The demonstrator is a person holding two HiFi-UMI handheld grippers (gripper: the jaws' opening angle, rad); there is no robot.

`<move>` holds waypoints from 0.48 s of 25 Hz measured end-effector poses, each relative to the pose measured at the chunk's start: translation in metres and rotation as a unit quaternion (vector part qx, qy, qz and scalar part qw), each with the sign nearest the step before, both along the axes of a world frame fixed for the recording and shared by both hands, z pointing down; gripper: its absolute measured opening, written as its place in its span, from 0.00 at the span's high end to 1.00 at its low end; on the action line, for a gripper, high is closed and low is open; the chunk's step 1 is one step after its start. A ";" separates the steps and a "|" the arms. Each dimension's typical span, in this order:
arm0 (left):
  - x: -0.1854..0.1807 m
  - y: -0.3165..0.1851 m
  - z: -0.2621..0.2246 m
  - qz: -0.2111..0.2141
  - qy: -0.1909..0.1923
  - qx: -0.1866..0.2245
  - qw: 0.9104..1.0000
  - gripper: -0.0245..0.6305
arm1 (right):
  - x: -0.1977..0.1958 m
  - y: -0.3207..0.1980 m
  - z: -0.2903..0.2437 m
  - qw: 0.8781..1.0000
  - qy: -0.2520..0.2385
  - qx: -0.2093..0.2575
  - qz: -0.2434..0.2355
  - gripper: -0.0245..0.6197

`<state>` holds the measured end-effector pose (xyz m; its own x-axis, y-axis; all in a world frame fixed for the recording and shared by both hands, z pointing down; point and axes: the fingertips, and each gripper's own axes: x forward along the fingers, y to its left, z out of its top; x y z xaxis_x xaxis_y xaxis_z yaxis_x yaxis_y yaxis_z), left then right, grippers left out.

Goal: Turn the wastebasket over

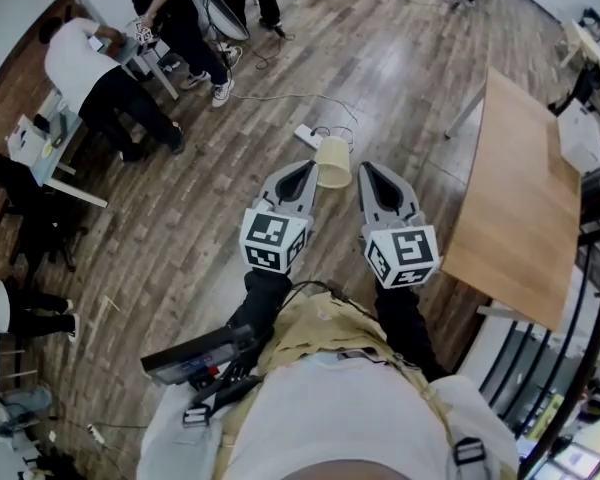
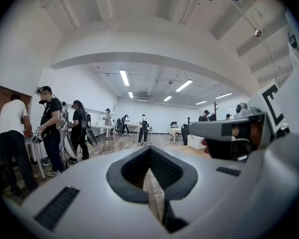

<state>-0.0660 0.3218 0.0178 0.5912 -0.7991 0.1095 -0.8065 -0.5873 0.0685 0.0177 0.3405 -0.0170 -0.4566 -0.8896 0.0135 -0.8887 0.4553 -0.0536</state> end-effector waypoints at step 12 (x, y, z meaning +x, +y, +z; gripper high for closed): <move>0.037 0.004 0.022 0.011 -0.016 -0.017 1.000 0.96 | 0.027 0.011 0.014 1.000 -0.021 0.011 -0.011 0.93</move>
<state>-0.0287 0.3259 0.0397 0.6042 -0.7816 0.1551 -0.7956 -0.6025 0.0633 0.0448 0.3517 -0.0026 -0.4749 -0.8796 -0.0260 -0.8761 0.4754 -0.0808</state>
